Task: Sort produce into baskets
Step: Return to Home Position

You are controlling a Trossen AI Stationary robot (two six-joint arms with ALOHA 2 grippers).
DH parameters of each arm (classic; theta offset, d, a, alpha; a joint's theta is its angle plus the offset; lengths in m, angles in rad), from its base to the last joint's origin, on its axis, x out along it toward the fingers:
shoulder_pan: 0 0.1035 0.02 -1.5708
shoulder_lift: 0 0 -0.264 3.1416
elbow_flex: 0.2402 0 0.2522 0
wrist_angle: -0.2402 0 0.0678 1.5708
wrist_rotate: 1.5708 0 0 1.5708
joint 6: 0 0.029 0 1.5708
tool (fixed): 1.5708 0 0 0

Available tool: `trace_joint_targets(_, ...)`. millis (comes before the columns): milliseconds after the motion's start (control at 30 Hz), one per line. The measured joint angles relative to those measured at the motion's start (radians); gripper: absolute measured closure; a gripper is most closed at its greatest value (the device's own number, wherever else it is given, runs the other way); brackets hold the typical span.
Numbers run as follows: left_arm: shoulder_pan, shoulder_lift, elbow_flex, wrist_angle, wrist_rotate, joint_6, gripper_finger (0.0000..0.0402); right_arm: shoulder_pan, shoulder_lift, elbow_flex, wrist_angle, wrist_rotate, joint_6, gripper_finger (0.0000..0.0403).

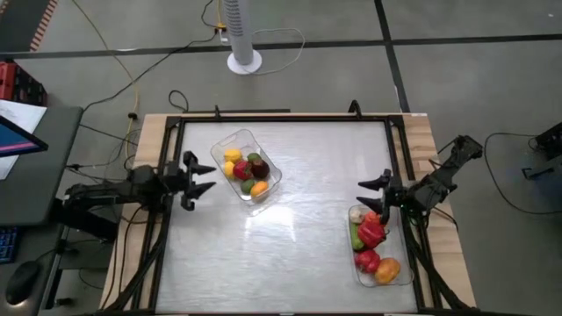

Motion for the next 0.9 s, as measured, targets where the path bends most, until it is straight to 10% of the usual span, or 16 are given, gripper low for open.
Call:
trace_joint_targets(700, 0.000, 0.002, 0.000, -0.169, -0.076, -0.005, 0.0188, -0.001, 0.002, -0.002, 0.007, -0.046, 0.163, 0.0112)
trace_joint_targets(900, 0.000, 0.001, -0.001, -0.168, -0.029, 0.006, 0.0188, -0.061, -0.041, -0.001, 0.007, -0.206, 0.053, 0.0112)
